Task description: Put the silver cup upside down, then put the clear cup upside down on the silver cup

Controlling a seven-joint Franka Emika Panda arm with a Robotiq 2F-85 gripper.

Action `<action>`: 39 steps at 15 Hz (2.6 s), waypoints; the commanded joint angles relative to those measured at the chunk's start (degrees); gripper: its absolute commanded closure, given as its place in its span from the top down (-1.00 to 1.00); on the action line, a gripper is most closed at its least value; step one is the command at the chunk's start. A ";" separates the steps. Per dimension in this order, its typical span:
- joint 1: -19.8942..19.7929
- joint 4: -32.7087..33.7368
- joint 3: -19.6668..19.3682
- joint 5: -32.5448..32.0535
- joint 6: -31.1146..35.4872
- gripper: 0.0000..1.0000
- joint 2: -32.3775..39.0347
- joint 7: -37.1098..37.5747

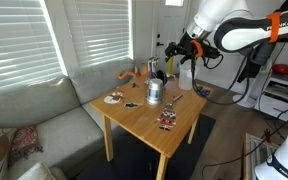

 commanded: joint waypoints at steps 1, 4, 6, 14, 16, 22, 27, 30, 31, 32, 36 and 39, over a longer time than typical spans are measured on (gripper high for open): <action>-3.03 0.00 2.77 1.76 0.22 1.00 0.03 -1.25; -2.70 0.11 1.82 2.62 -0.17 1.00 0.41 -4.49; -2.81 0.26 0.56 3.55 -1.55 1.00 1.01 -11.52; -7.41 1.22 -4.23 8.54 -6.76 1.00 2.76 -33.54; -8.48 1.18 -4.91 8.24 -7.03 1.00 3.16 -36.09; -9.59 0.56 -4.08 6.43 -6.88 0.41 6.71 -35.78; -10.41 1.23 -1.03 -4.81 -7.04 -0.21 9.07 -31.04; -10.36 1.01 0.32 -13.46 -7.16 -0.62 9.20 -28.58; -10.32 0.99 0.63 -15.84 -7.30 -0.74 9.21 -27.90; -10.38 0.91 0.89 -18.37 -7.08 -0.90 9.22 -27.03; -9.76 0.66 1.23 -26.84 -6.79 -1.00 9.10 -24.32; -9.14 0.51 1.29 -31.03 -7.17 -0.98 9.52 -23.64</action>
